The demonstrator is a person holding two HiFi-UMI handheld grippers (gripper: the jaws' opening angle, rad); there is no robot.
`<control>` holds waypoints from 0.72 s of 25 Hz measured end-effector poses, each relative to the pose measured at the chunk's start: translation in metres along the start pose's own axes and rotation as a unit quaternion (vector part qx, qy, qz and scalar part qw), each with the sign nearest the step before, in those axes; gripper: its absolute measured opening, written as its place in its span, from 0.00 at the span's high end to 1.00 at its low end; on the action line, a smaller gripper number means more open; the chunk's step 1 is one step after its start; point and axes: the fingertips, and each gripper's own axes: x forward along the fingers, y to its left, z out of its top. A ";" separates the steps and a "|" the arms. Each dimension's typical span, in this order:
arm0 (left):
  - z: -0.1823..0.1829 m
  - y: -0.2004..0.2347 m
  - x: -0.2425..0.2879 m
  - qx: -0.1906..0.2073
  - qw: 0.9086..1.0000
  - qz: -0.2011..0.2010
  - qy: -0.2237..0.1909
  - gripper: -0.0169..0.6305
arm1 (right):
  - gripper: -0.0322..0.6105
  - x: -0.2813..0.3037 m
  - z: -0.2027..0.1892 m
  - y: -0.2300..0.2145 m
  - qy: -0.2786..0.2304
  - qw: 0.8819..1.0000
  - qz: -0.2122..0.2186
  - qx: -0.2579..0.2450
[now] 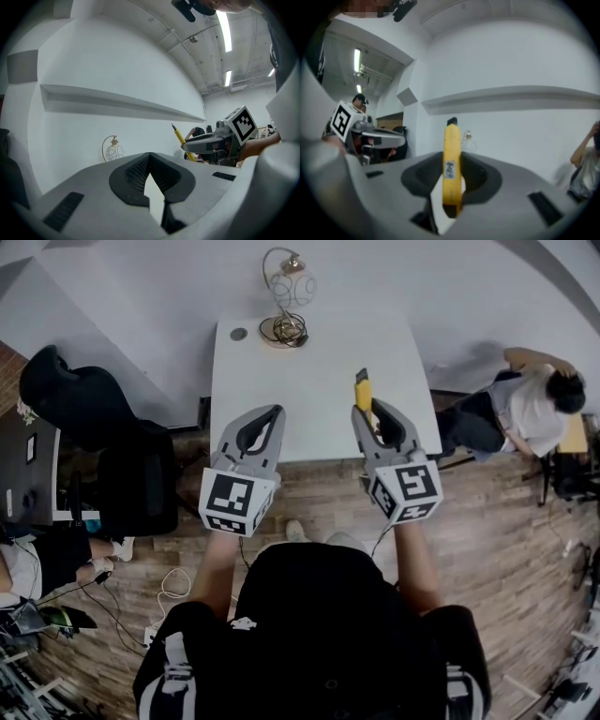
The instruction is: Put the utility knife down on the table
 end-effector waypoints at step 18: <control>-0.029 0.013 0.026 -0.008 0.999 0.023 0.038 0.94 | 0.74 0.041 -0.020 -0.015 0.032 0.999 0.039 -0.008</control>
